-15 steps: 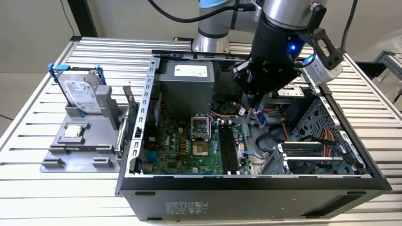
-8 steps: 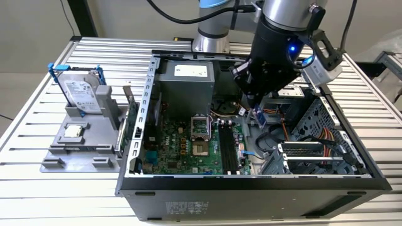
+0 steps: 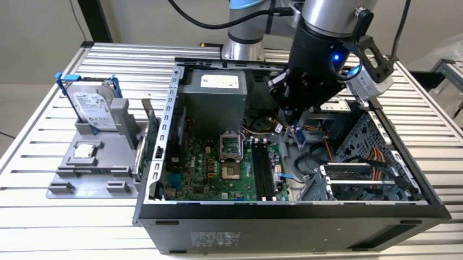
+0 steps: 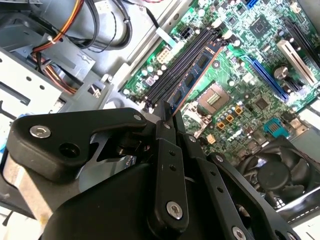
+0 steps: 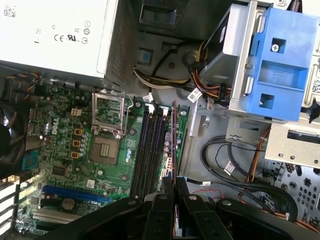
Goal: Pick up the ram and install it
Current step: 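Insert the ram into the slot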
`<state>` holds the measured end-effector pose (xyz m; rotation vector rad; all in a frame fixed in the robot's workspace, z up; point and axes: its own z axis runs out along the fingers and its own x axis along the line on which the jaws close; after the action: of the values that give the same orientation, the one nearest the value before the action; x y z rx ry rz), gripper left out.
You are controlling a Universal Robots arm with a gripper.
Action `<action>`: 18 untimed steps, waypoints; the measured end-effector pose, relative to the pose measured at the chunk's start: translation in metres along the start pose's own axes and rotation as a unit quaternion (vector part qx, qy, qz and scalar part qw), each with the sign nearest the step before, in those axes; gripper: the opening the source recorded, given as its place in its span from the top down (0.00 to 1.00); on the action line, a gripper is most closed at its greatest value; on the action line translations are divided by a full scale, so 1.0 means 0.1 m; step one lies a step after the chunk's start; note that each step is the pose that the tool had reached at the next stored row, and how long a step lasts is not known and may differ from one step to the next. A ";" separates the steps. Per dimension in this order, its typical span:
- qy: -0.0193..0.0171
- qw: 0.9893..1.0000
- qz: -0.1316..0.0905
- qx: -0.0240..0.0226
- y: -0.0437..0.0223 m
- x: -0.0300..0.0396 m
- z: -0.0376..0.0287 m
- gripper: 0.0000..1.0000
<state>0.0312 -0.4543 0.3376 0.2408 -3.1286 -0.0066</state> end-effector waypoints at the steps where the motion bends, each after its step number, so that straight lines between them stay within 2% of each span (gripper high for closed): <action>1: 0.000 1.000 0.000 0.000 0.000 0.000 0.002 1.00; 18: 0.001 1.000 0.000 0.004 0.000 0.000 0.044 1.00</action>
<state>0.0312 -0.4543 0.3332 0.2407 -3.1281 0.0050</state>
